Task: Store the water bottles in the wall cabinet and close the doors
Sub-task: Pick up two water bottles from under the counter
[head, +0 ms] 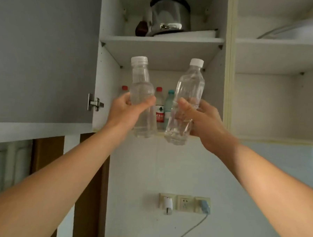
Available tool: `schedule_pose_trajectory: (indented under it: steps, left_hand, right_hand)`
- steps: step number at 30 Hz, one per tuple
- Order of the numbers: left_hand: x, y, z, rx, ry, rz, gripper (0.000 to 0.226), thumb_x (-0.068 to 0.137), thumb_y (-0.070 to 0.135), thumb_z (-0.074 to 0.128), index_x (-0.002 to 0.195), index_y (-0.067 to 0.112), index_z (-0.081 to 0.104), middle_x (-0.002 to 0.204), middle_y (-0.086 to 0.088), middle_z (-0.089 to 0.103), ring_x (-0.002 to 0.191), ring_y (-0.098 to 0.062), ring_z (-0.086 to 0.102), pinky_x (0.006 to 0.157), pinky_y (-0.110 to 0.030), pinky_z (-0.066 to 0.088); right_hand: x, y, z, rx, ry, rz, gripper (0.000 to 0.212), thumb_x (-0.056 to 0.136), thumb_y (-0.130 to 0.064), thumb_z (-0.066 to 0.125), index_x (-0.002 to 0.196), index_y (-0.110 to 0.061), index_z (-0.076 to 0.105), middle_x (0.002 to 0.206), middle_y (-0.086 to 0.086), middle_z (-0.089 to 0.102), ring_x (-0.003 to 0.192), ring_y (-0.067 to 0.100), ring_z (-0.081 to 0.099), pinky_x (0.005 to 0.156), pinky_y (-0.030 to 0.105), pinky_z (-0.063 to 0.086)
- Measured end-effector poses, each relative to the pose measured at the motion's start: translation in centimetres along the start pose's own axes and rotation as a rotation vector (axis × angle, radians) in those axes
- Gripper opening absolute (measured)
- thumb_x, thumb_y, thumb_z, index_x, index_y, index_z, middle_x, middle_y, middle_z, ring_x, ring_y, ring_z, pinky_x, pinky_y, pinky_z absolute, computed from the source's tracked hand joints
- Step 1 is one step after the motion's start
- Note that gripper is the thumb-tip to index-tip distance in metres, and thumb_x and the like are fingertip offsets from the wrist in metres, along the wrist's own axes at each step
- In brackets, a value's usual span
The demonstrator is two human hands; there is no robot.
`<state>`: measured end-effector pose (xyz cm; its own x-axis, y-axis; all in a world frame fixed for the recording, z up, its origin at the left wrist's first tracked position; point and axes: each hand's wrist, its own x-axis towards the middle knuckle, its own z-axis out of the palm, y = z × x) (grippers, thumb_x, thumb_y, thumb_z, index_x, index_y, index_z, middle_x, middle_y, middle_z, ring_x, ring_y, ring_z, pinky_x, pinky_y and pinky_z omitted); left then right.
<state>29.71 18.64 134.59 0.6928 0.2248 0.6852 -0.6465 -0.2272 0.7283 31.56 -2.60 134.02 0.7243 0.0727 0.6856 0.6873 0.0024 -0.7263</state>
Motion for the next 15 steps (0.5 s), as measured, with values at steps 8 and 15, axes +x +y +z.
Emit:
schedule_pose_trajectory:
  steps: [8, 15]
  left_hand:
    - [10.1, -4.6, 5.4, 0.159, 0.125, -0.023, 0.074, 0.077, 0.059, 0.078, 0.138, 0.026, 0.053, 0.122, 0.009, 0.061, 0.104, -0.015, 0.06, 0.084, -0.035, 0.049]
    - [12.8, -9.6, 6.4, 0.179, 0.097, -0.069, 0.051, 0.08, 0.059, 0.075, 0.121, 0.032, 0.058, 0.113, 0.009, 0.065, 0.104, -0.018, 0.063, 0.094, -0.044, 0.053]
  right_hand:
    - [10.8, 5.1, 0.4, -0.096, -0.032, -0.007, 0.038, 0.086, -0.046, 0.077, 0.115, -0.024, 0.066, 0.098, -0.008, 0.077, 0.087, 0.008, 0.074, 0.075, 0.028, 0.057]
    - [15.1, 8.7, 0.4, -0.165, -0.079, 0.059, 0.05, 0.087, -0.052, 0.073, 0.126, -0.024, 0.059, 0.105, -0.006, 0.07, 0.096, 0.013, 0.068, 0.071, 0.027, 0.054]
